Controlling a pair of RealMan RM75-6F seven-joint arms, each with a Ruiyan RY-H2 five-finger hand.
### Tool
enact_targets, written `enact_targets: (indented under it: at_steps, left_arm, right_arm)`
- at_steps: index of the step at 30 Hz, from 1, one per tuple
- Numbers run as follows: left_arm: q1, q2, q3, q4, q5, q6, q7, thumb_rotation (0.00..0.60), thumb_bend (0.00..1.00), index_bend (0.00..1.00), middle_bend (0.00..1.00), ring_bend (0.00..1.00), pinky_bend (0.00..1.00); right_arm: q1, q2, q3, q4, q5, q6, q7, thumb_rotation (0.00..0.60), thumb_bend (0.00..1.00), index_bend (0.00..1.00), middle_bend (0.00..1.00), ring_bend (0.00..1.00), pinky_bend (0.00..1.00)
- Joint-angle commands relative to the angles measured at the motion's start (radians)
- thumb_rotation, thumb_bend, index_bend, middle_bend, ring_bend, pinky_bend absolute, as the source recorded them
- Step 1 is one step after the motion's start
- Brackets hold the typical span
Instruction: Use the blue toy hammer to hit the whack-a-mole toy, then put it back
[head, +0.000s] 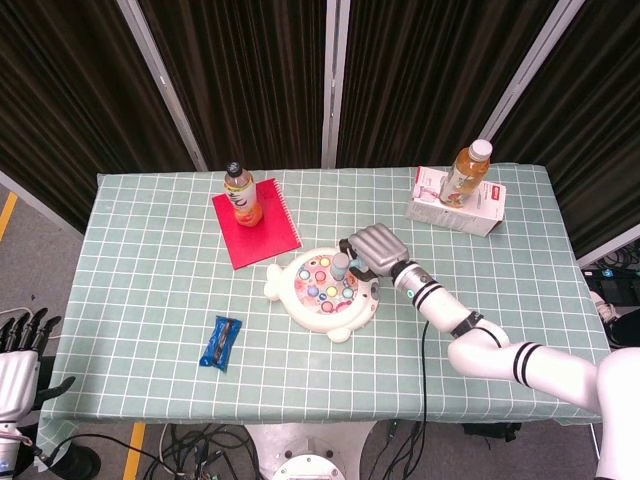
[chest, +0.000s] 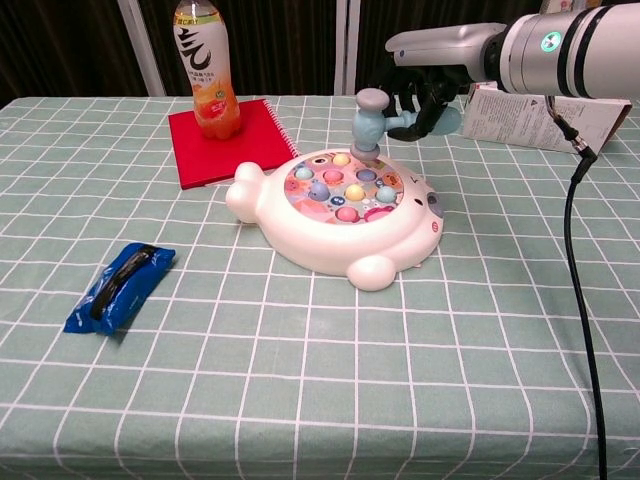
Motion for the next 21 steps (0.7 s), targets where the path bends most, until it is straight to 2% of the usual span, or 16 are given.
enact_targets:
  at_steps: [1, 7, 12, 14, 21]
  left_arm:
    - [0.000, 0.001, -0.001, 0.000, -0.001, 0.000, 0.001, 0.600, 0.03, 0.15, 0.06, 0.00, 0.00]
    - [0.001, 0.002, -0.001, 0.000, -0.008, -0.003, -0.001, 0.600, 0.03, 0.15, 0.06, 0.00, 0.00]
    - [0.003, -0.002, 0.001, 0.006, -0.011, -0.007, -0.007, 0.600, 0.03, 0.15, 0.06, 0.00, 0.00]
    - [0.004, -0.003, 0.001, 0.008, -0.010, -0.005, -0.008, 0.600, 0.03, 0.15, 0.06, 0.00, 0.00]
    - [0.005, -0.005, 0.001, 0.012, -0.005, -0.001, -0.012, 0.600, 0.03, 0.15, 0.06, 0.00, 0.00]
  right_arm:
    - [0.023, -0.016, 0.003, 0.015, 0.022, -0.020, -0.016, 0.600, 0.49, 0.74, 0.61, 0.50, 0.63]
    - [0.081, -0.070, 0.000, 0.070, 0.082, -0.059, -0.062, 0.600, 0.49, 0.74, 0.61, 0.50, 0.63]
    - [0.117, -0.098, -0.033, 0.110, 0.140, -0.073, -0.135, 0.600, 0.49, 0.74, 0.61, 0.50, 0.63]
    - [0.124, -0.103, -0.040, 0.109, 0.163, -0.065, -0.154, 0.600, 0.49, 0.74, 0.61, 0.50, 0.63]
    - [0.114, -0.074, -0.011, 0.056, 0.163, -0.022, -0.118, 0.600, 0.49, 0.74, 0.61, 0.50, 0.63]
